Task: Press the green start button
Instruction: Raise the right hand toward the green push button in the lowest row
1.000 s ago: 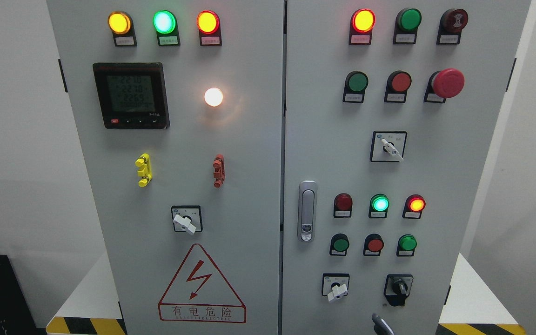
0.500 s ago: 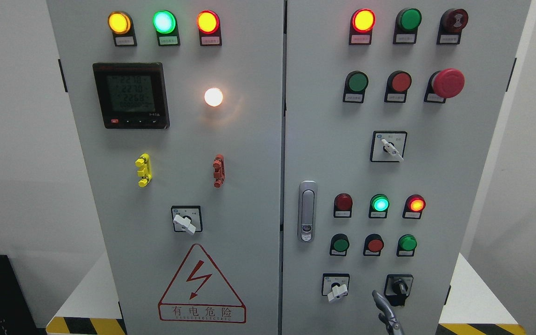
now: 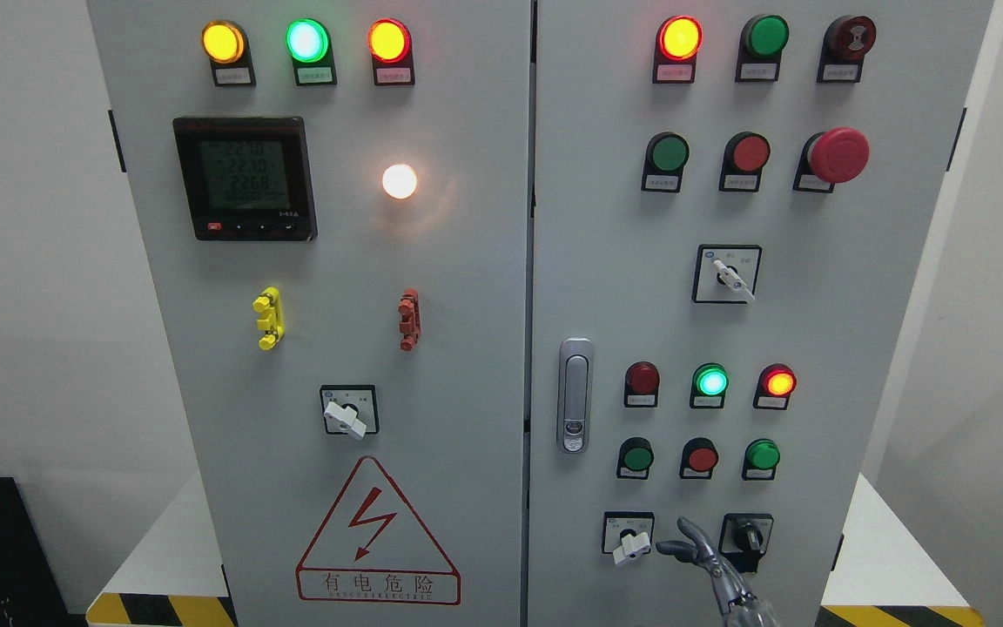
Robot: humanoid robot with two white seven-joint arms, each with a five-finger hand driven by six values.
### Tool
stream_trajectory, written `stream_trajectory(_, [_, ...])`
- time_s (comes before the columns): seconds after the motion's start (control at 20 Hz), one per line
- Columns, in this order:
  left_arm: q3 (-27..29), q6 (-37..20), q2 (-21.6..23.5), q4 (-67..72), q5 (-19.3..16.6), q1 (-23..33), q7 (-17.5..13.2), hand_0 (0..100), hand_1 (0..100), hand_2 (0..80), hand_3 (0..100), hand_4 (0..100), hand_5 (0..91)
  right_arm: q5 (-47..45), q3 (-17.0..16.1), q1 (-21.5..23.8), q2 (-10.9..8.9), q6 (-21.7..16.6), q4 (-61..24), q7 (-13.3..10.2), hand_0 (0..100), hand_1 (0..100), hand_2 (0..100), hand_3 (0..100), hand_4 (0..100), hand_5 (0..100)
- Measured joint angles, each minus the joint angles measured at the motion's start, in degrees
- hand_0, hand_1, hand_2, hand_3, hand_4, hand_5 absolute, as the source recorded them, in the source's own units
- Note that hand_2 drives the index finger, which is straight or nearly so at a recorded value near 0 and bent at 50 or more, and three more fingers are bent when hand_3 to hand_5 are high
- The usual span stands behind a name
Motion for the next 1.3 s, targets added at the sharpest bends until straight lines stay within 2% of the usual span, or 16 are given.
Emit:
stream_trajectory(0.2, [0.0, -0.28, 0.0, 0.0, 0.0, 0.0, 0.0, 12, 56, 0.0, 0, 0, 0.0, 6.97, -1.1, -1.51, 0.05, 0.0, 0.54, -1.94, 39, 30, 0, 51, 55, 50])
stream_trajectory(0.55, [0.0, -0.37, 0.0, 0.0, 0.0, 0.0, 0.0, 12, 56, 0.0, 0, 0, 0.0, 17.03, -1.93, -2.84, 0.11, -0.01, 0.59, -4.51, 43, 31, 0, 52, 60, 61])
stream_trajectory(0.85, [0.0, -0.39, 0.0, 0.0, 0.0, 0.0, 0.0, 12, 56, 0.0, 0, 0, 0.0, 23.17, -1.5, -4.16, 0.16, 1.31, 0.27, -4.89, 45, 33, 0, 54, 61, 63])
stream_trajectory(1.3, [0.0, -0.39, 0.0, 0.0, 0.0, 0.0, 0.0, 12, 56, 0.0, 0, 0, 0.0, 27.27, -0.25, -6.1, 0.19, 4.3, 0.17, -4.91, 46, 33, 0, 55, 62, 63])
